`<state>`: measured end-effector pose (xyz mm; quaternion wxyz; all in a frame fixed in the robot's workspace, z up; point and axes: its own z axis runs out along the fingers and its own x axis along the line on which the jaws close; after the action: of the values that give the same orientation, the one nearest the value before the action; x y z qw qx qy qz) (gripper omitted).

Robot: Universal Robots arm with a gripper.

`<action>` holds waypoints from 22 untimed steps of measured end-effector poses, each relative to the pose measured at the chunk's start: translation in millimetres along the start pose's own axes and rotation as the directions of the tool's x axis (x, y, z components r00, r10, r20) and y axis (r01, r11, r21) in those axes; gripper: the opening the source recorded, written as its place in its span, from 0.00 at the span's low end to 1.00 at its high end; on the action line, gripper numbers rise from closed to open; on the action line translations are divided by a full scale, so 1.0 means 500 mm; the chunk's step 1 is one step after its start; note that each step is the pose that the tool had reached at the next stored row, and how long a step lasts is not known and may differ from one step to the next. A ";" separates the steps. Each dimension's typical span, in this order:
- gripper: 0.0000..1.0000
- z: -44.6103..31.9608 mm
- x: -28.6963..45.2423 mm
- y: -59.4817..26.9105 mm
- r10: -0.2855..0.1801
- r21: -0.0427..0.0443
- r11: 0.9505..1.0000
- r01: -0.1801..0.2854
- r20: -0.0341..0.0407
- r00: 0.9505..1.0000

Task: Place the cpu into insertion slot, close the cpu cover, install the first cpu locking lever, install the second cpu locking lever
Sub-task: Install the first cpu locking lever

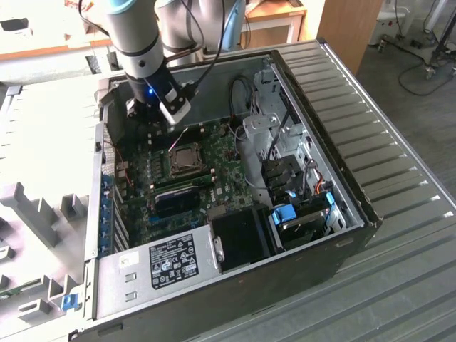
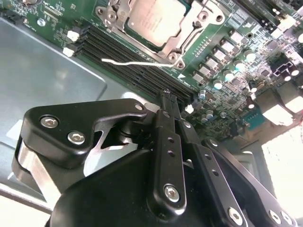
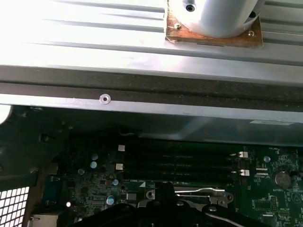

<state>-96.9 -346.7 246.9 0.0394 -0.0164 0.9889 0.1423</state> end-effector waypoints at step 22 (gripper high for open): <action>0.11 0.006 -0.012 0.017 -0.014 0.247 0.969 0.017 -0.012 1.000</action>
<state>-91.3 -337.5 246.9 0.0374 -0.0197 0.9989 0.0179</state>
